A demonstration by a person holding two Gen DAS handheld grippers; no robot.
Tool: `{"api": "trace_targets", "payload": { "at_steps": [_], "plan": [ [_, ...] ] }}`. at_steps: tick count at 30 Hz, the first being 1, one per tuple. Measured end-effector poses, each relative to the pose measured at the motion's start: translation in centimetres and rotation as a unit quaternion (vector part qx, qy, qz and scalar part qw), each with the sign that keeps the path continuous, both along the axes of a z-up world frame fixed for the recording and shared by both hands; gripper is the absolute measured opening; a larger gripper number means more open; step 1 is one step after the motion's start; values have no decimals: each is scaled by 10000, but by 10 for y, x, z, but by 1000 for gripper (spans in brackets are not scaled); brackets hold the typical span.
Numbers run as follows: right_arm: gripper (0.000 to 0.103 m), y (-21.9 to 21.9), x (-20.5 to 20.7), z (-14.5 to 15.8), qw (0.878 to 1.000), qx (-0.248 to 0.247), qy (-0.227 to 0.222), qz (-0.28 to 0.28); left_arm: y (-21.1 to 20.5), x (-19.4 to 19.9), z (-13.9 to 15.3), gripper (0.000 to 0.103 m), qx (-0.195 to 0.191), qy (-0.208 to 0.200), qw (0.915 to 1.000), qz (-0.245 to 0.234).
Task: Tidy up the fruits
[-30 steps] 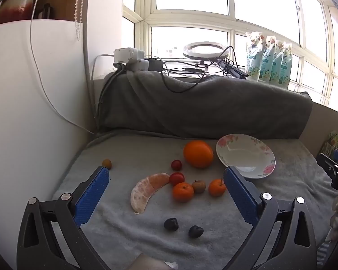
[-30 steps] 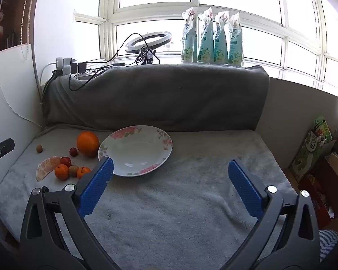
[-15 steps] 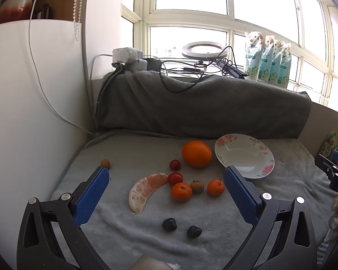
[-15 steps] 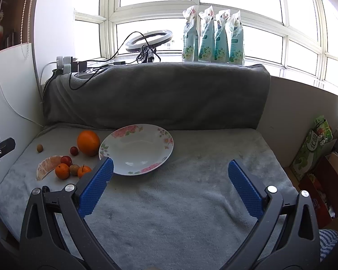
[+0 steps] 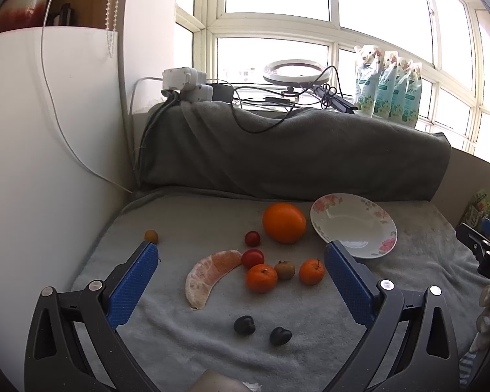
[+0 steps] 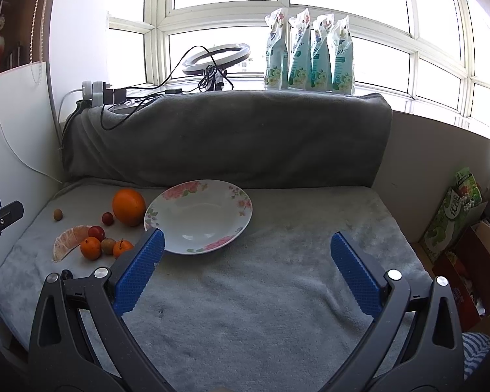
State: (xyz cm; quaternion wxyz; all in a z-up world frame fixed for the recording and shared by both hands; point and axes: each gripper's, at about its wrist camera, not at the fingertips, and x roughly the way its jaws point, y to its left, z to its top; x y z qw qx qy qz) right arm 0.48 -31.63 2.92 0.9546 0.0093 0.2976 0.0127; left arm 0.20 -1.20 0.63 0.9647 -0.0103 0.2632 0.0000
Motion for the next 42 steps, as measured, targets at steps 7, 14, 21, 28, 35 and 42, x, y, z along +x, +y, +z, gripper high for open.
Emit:
{"api": "trace_targets", "payload": {
  "at_steps": [7,14,21,28,35,42],
  "plan": [
    [103,0,0,0,10000,11,7,9,1,1,-2,101,-23,15,10000,-15],
    [103,2,-1,0,10000,7,10,11,0,0,-3,101,-41,9,10000,-16],
    [103,2,-1,0,10000,7,10,11,0,1,-3,101,-61,8,10000,-19],
    [103,3,-1,0,10000,8,12,10,0,1,-5,101,-101,18,9999,-49],
    [103,5,-1,-2,10000,6,36,14,0,2,-6,101,-104,28,9999,-60],
    [103,7,1,-4,10000,16,72,26,3,5,-9,101,-137,59,9999,-38]
  ]
}}
